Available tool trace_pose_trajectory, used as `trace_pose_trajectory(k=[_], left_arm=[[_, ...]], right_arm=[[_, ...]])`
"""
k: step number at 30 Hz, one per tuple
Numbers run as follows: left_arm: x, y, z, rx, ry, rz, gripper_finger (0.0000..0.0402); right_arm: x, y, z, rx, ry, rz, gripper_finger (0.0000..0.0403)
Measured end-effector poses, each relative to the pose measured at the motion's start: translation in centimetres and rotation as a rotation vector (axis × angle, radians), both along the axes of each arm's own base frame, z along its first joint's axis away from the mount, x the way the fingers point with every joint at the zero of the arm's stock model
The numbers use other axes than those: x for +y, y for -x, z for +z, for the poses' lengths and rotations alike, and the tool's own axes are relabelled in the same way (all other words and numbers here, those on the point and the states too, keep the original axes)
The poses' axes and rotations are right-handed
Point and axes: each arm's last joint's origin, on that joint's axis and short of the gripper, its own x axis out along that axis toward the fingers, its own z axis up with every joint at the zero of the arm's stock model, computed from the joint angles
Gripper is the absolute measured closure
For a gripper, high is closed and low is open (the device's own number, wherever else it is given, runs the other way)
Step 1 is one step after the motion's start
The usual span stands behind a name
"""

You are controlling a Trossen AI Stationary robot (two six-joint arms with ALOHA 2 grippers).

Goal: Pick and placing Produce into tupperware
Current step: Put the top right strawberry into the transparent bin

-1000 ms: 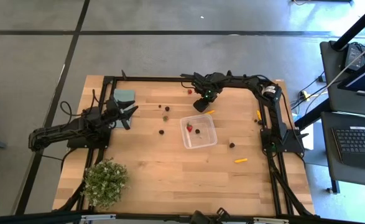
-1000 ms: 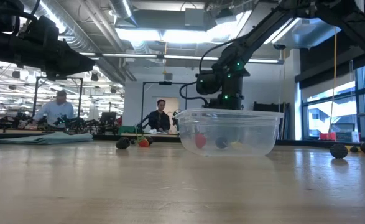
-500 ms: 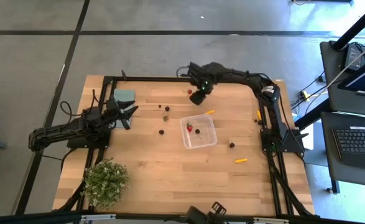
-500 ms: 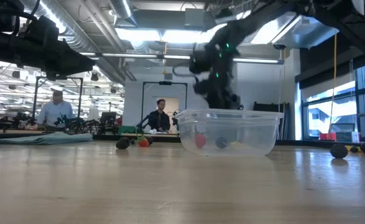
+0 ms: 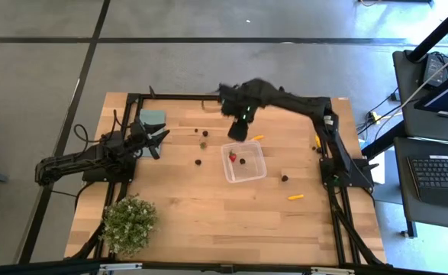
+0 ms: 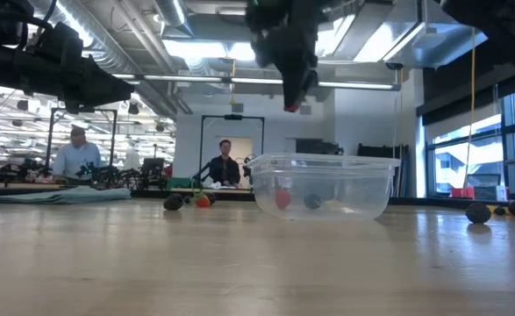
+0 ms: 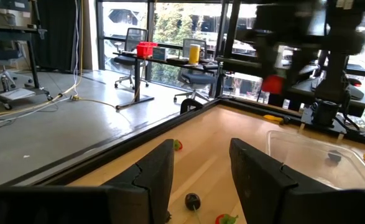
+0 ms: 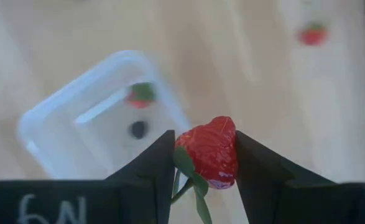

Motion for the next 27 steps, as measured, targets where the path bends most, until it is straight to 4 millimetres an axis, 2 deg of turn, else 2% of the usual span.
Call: trace_pose_trajectory(k=[4, 9, 13, 18, 27], left_arm=[[0.0, 0.0, 0.0, 0.000, 0.000, 0.000, 0.0253], [0.0, 0.0, 0.0, 0.000, 0.000, 0.000, 0.0253], [0.0, 0.0, 0.0, 0.000, 0.000, 0.000, 0.0253], [0.0, 0.0, 0.0, 0.000, 0.000, 0.000, 0.0253], [0.0, 0.0, 0.0, 0.000, 0.000, 0.000, 0.0253]], right_arm=[[3.5, -1.7, -0.3, -0.080, 0.014, 0.076, 0.0264], [5.8, -1.8, -2.0, -0.033, 0.008, 0.091, 0.0264], [6.2, -1.5, -5.3, 0.068, 0.027, 0.072, 0.0264], [6.5, -1.2, -9.3, 0.062, -0.012, 0.060, 0.0264], [8.0, -0.4, -14.2, 0.052, -0.042, 0.123, 0.0263]])
